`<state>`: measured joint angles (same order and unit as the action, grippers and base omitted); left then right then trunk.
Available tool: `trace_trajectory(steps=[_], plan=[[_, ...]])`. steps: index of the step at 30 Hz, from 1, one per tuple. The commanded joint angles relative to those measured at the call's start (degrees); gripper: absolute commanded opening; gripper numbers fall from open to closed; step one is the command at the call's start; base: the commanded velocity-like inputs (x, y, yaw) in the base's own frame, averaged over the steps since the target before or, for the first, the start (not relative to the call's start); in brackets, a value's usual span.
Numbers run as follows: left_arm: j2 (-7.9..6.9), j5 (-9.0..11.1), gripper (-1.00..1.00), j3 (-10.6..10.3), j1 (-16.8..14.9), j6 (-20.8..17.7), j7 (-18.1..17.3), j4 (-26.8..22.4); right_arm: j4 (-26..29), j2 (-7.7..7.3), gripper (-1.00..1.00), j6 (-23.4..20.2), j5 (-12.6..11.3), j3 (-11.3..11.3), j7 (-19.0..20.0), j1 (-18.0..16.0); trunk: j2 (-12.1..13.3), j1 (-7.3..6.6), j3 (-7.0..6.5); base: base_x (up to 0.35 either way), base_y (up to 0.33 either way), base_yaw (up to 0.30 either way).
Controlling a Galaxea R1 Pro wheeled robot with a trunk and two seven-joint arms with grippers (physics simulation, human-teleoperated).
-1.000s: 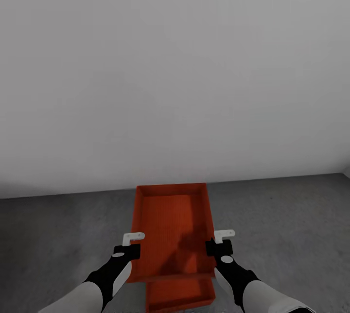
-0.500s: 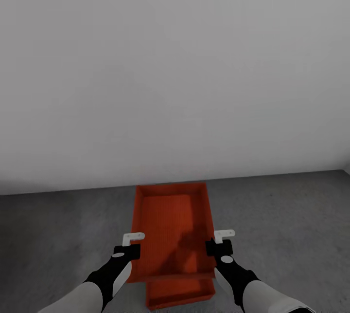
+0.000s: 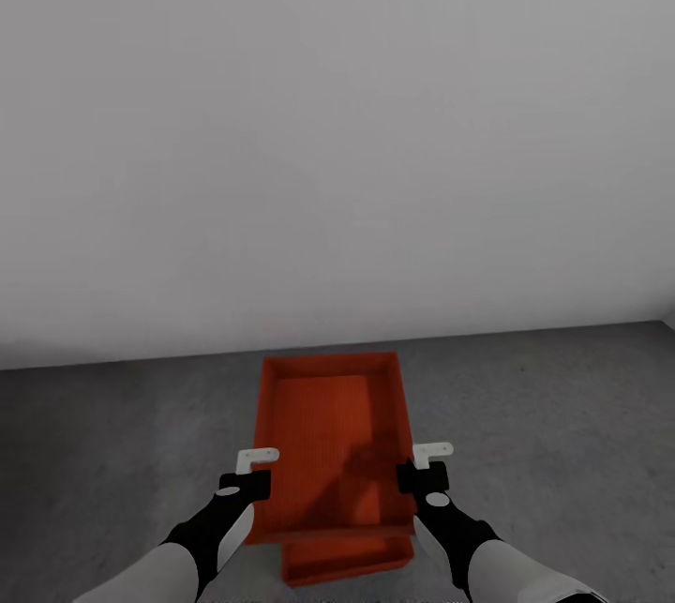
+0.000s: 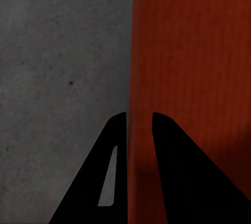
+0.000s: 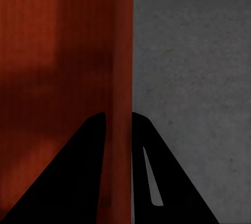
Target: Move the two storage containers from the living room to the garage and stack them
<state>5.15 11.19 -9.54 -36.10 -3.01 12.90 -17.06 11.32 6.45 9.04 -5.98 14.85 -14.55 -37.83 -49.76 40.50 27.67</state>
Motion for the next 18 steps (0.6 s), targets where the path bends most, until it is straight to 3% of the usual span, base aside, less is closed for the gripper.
trace_trajectory(steps=[1, 18], plan=[[-2.34, -0.6, -1.0, 2.6, 0.0, 3.5, 2.3, -0.3, -0.2, -0.04, -1.0, 0.4, -5.2, -2.4, -1.4, 0.0, 0.0, 0.0, 0.15, 0.0, 0.0, 0.0], [-2.25, -0.6, -1.0, 2.5, 0.0, 3.5, 2.3, -0.3, -0.2, -0.01, -1.0, 0.5, -5.2, -2.4, -1.4, 0.0, 0.0, 0.0, 1.71, 0.0, 0.0, 0.0]])
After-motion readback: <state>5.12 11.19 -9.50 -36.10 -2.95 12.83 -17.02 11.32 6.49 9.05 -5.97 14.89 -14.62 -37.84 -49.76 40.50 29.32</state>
